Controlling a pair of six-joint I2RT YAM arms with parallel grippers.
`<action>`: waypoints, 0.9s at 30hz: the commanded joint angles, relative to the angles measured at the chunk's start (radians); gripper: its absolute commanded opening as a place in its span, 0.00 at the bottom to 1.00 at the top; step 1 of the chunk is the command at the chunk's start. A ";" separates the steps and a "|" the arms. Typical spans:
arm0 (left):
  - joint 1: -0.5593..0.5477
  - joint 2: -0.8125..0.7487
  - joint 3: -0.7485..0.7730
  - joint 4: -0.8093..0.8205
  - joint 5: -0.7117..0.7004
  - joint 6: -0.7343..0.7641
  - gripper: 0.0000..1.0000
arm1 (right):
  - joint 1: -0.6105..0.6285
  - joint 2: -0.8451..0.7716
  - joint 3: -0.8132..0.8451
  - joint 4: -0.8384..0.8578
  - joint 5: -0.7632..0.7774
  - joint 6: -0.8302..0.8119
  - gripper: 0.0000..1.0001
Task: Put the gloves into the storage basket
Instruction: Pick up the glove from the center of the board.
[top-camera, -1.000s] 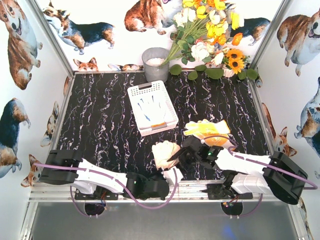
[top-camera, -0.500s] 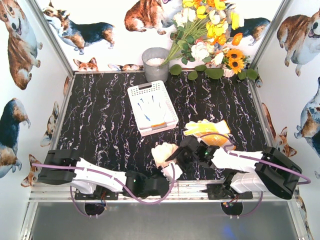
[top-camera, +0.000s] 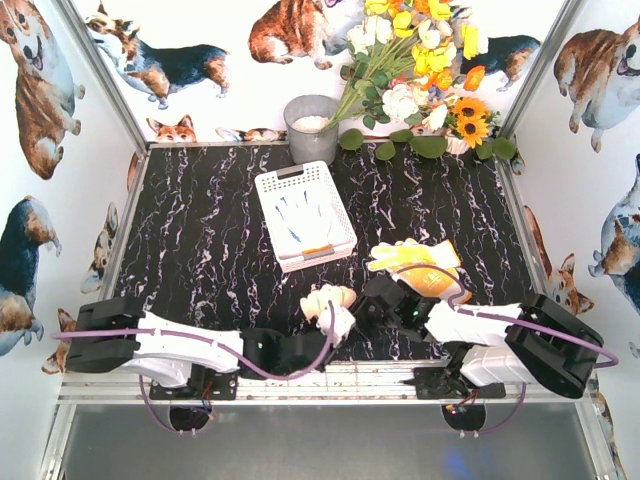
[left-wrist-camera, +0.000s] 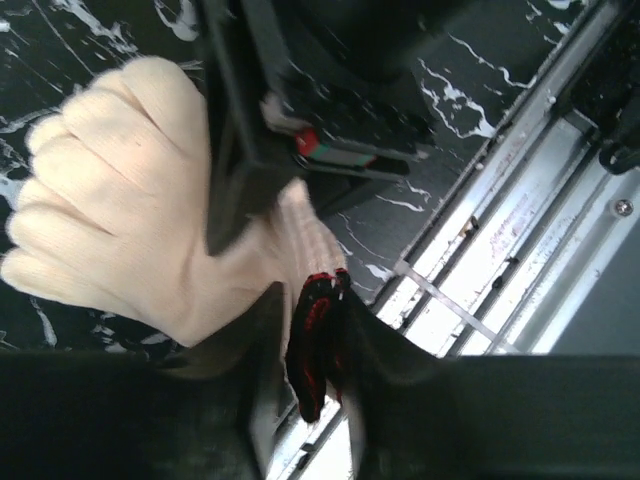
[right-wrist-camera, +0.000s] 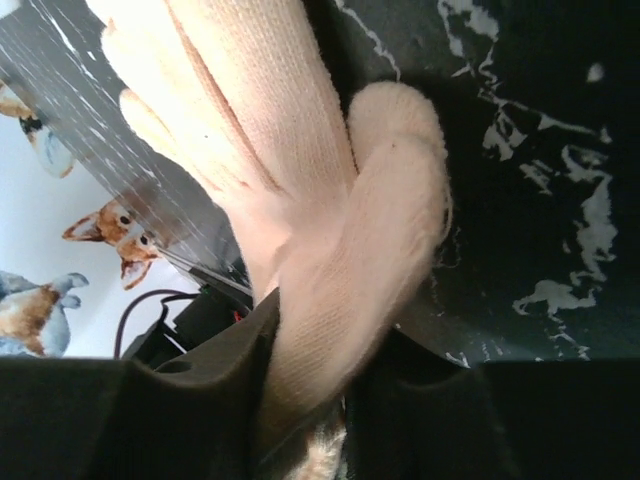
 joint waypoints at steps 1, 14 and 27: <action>0.058 -0.067 -0.011 -0.002 0.052 -0.092 0.28 | 0.001 0.022 -0.033 0.147 -0.015 -0.045 0.25; 0.292 -0.283 -0.118 -0.109 0.120 -0.471 0.67 | -0.001 0.066 -0.066 0.306 -0.038 -0.117 0.00; 0.495 -0.314 -0.275 -0.001 0.163 -0.676 0.72 | -0.003 0.085 -0.089 0.368 -0.040 -0.113 0.00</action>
